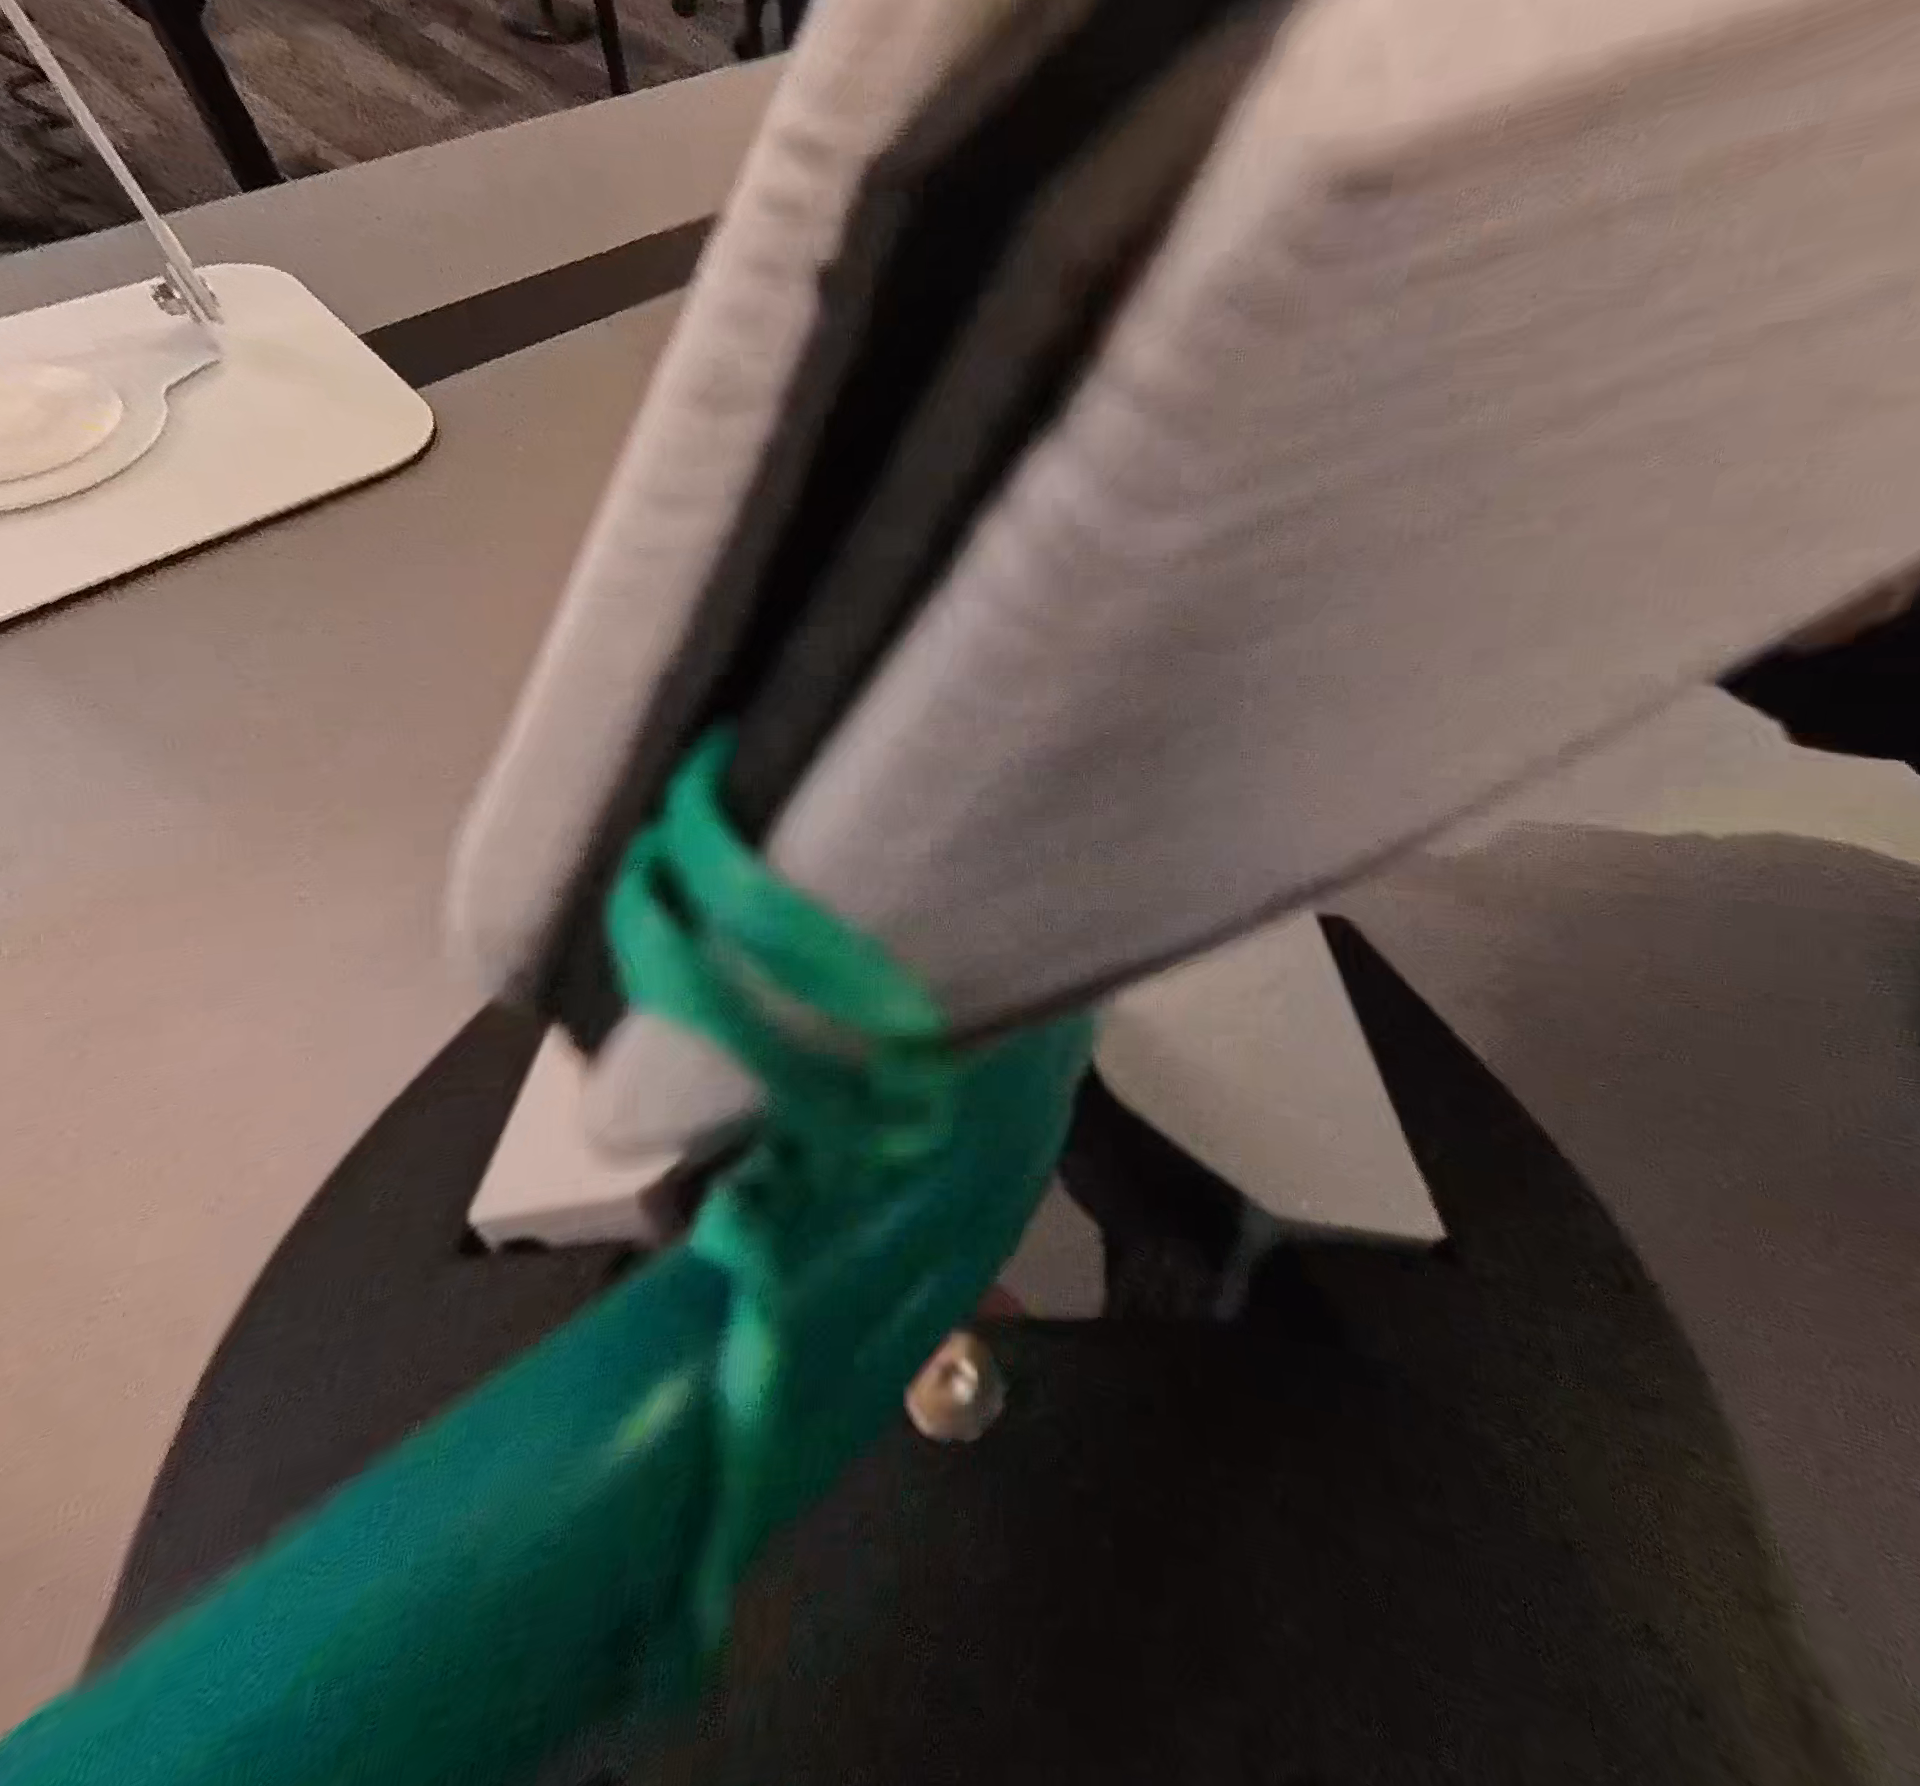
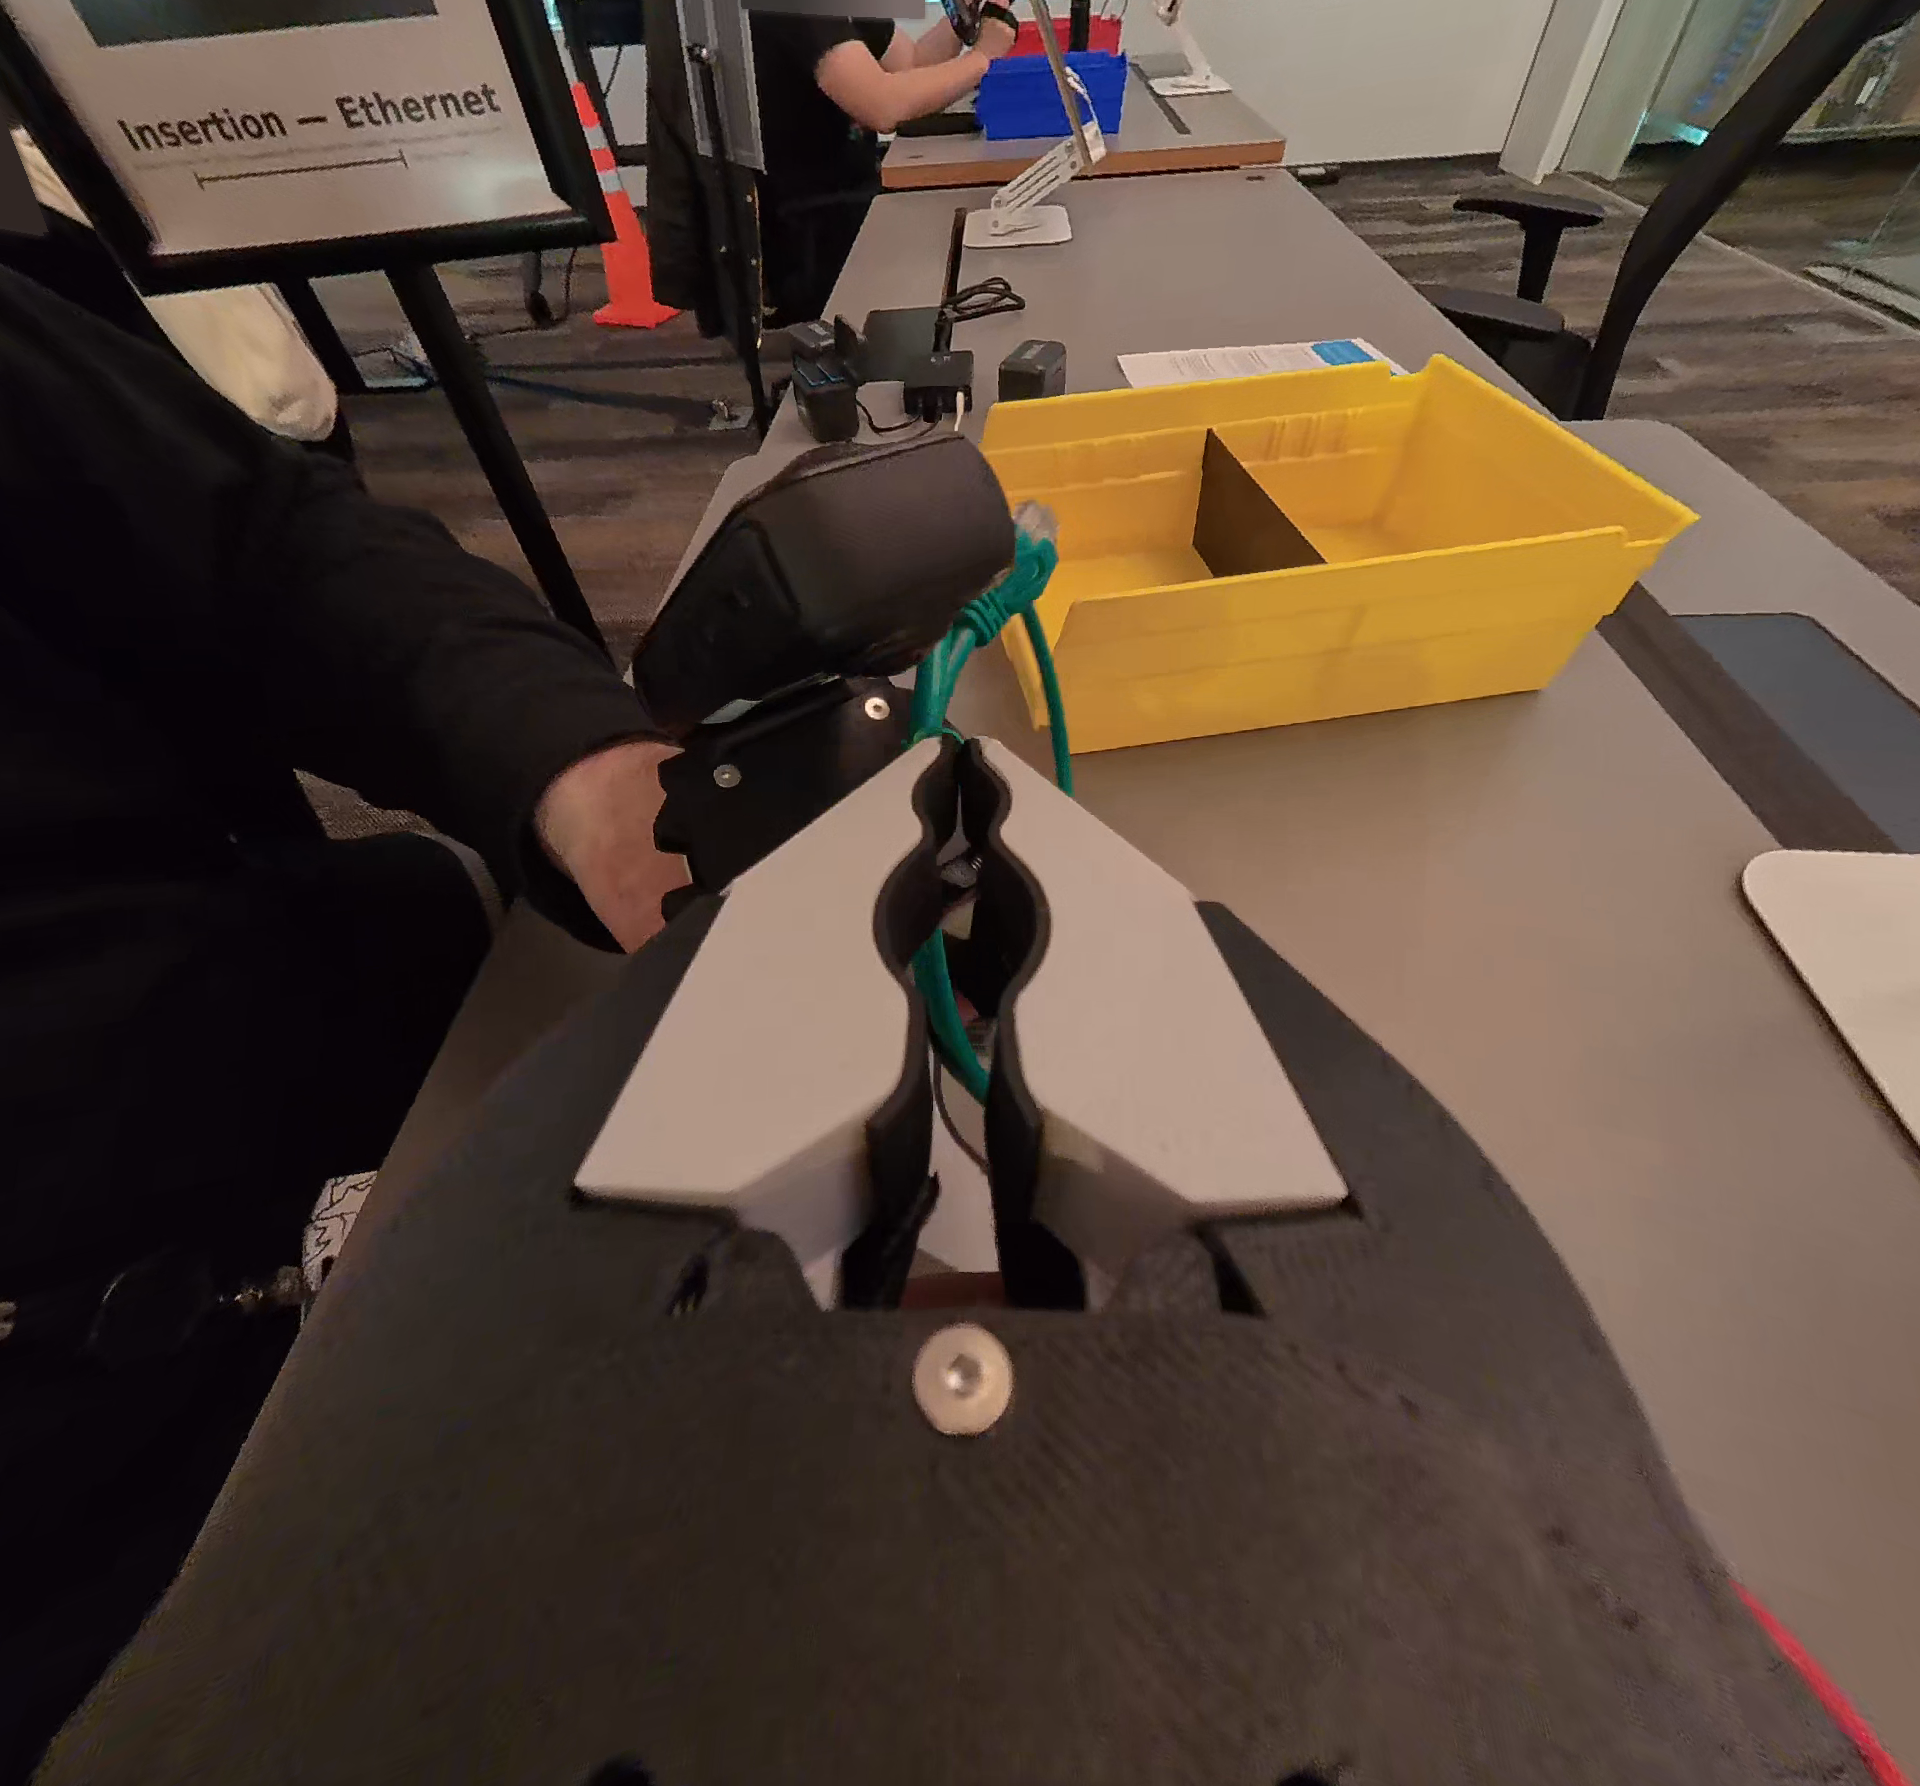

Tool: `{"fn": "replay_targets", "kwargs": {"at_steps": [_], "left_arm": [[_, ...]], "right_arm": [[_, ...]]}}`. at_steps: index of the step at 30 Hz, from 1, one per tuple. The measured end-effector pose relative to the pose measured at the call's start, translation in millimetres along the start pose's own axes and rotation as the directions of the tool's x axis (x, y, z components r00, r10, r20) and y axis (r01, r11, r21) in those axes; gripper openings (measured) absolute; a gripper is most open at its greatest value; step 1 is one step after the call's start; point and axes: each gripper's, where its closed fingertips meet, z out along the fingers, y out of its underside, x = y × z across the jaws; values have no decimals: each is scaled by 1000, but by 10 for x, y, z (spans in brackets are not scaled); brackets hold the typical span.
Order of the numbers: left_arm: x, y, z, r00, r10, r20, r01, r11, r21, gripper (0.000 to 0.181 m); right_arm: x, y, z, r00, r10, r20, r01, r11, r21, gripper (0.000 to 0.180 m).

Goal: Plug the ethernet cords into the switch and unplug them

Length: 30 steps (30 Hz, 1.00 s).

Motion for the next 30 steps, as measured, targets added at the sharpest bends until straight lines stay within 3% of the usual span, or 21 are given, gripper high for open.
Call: {"fn": "replay_targets", "kwargs": {"at_steps": [1,3,6,10,14,17,20,25,27,30], "left_arm": [[-11,27,-3,1000,14,12,-14,1000,-7,46],[-16,49,-33,999,39,29,-38,999,-5,47],[-5,83,-97,995,94,45,-94,996,-3,21],[30,122,-132,977,201,67,-200,980,-15,7],[14,191,-149,952,289,97,-286,957,-51,3],[-45,259,-169,907,399,135,-385,916,-115,1],[-90,302,-184,846,509,162,-482,858,-178,1],[-102,280,-184,801,576,163,-542,814,-211,1],[-118,251,-191,779,601,180,-565,797,-213,0],[-137,227,-214,769,610,193,-574,791,-213,0]], "right_arm": [[15,18,-10,1000,6,-6,-6,1000,3,0],[50,35,-35,1000,17,-22,-17,1000,13,0],[110,43,-89,998,34,-45,-33,999,28,0],[159,64,-139,996,60,-60,-57,997,44,0],[167,95,-175,994,87,-62,-84,995,52,0],[232,152,-215,987,121,-106,-118,992,35,29],[254,213,-291,982,134,-131,-134,991,8,45],[197,237,-377,980,165,-111,-163,986,28,44],[277,367,-405,970,169,-174,-178,983,-37,47],[374,605,-467,952,-3,-307,-69,972,-224,52]]}}
